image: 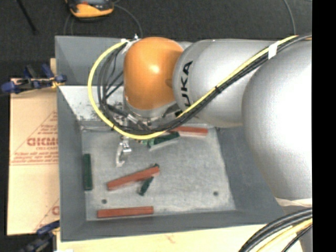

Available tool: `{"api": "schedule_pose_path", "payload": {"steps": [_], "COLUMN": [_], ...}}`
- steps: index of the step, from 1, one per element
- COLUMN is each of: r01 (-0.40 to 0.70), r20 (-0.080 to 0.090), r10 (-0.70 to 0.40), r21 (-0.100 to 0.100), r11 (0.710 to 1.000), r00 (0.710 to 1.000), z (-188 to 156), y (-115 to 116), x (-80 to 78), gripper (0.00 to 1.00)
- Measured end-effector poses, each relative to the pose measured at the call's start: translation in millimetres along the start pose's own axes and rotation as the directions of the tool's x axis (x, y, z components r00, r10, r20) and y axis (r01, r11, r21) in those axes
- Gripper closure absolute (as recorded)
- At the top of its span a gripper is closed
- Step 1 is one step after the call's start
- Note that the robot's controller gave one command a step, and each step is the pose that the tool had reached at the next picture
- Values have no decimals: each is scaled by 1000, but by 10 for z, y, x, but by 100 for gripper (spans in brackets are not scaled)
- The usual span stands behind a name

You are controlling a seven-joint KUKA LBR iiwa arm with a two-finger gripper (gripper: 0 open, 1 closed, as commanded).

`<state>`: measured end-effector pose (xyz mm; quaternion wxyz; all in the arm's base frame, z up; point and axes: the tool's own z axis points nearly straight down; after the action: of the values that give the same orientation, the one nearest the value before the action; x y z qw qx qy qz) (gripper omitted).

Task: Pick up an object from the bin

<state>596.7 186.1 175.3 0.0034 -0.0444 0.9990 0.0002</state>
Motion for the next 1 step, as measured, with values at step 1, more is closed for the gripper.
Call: {"api": "schedule_pose_path", "payload": {"steps": [1], "r01": [137], "r20": [-11], "r10": [-137], "r21": [0], "r11": [991], "r00": [991], "z": [146], "y": [-324], "x": [742], "gripper": [0]}}
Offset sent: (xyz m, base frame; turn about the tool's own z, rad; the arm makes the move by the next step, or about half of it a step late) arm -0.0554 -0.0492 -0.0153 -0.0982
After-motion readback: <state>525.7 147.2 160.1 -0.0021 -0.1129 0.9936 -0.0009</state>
